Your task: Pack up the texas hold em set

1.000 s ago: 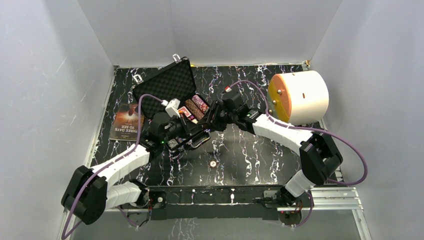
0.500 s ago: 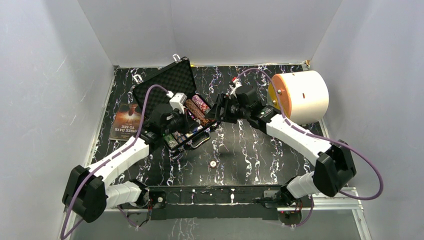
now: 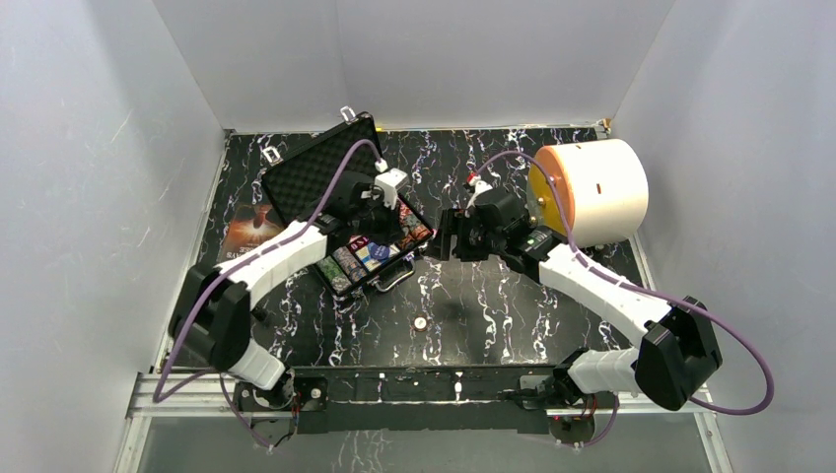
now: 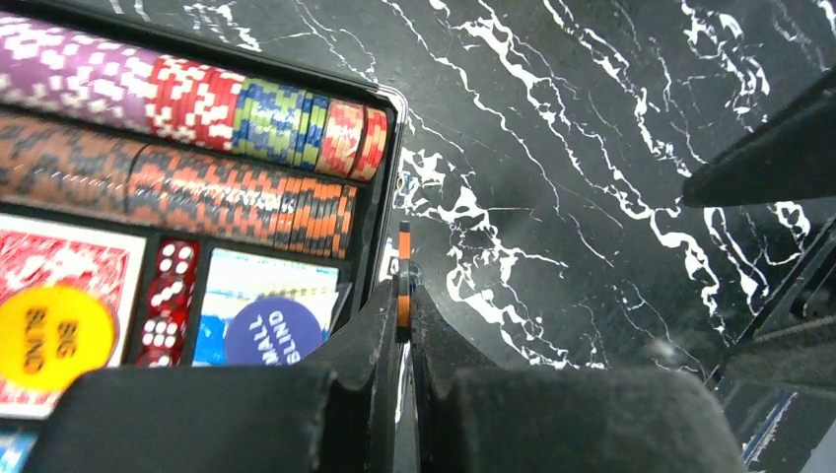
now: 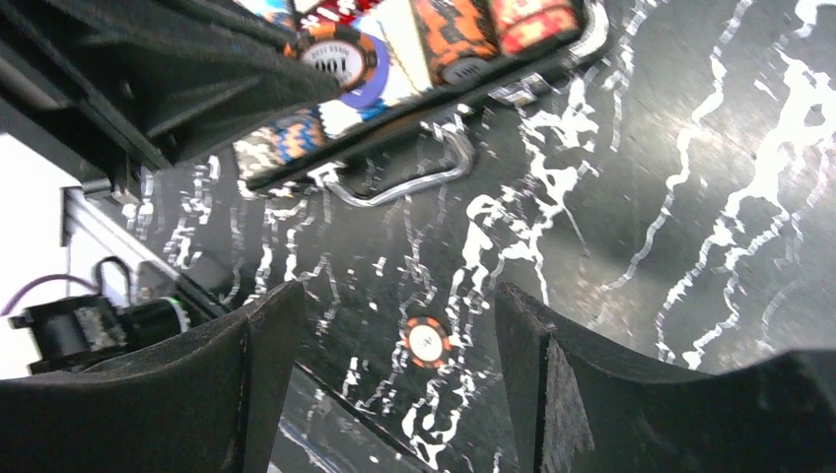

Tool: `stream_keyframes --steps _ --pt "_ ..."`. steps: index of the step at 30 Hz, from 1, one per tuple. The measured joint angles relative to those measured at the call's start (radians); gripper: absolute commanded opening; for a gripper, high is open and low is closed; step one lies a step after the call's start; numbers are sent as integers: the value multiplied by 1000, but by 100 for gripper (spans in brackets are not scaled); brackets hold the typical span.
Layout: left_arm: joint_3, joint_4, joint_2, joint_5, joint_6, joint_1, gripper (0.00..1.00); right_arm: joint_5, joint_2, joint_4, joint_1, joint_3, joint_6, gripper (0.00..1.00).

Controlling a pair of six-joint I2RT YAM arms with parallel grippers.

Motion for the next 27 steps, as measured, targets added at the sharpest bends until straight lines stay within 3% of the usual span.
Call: stream_keyframes --steps 12,27 --pt "256 -138 358 117 110 0 0 100 -8 -32 0 -49 -18 77" --pt "308 -269 383 46 199 0 0 65 35 2 0 -87 -18 77"
